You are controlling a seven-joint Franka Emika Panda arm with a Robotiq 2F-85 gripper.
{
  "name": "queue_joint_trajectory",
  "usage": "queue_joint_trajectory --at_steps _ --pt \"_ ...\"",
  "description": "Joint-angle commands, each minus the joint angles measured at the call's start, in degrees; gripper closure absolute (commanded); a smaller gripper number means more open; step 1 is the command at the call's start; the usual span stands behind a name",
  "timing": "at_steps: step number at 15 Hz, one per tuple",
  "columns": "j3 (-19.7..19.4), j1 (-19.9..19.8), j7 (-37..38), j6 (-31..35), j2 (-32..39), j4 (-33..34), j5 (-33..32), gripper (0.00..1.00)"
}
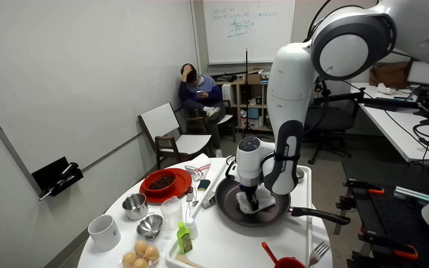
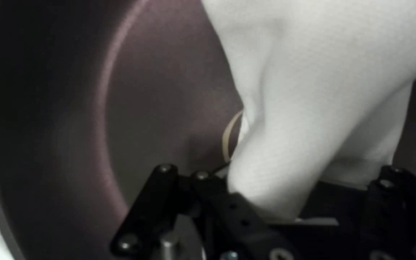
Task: Wipe the black pan with the white cloth
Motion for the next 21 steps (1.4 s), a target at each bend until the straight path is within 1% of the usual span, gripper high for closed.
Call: queue_joint_trajectory --at_steps 1,5,11,14,17,21 --pt "3.89 -2.62 -1.99 -1.32 -0.74 -1.39 -0.79 0.95" --pt "5.62 -3.40 -2.91 -2.18 -1.10 -1.37 -0.78 0.95" --pt "6.43 -0.84 -4.81 -1.39 -1.73 -2.59 -2.96 0.95" --pt "6.75 -0.32 -5.34 -2.03 -1.58 -2.52 -3.69 0.95" --pt "7.96 -1.67 -7.05 -3.77 -1.51 -2.19 -4.00 0.95" --pt "12.36 -6.62 -11.23 -9.27 -2.43 -2.29 -3.38 0.95"
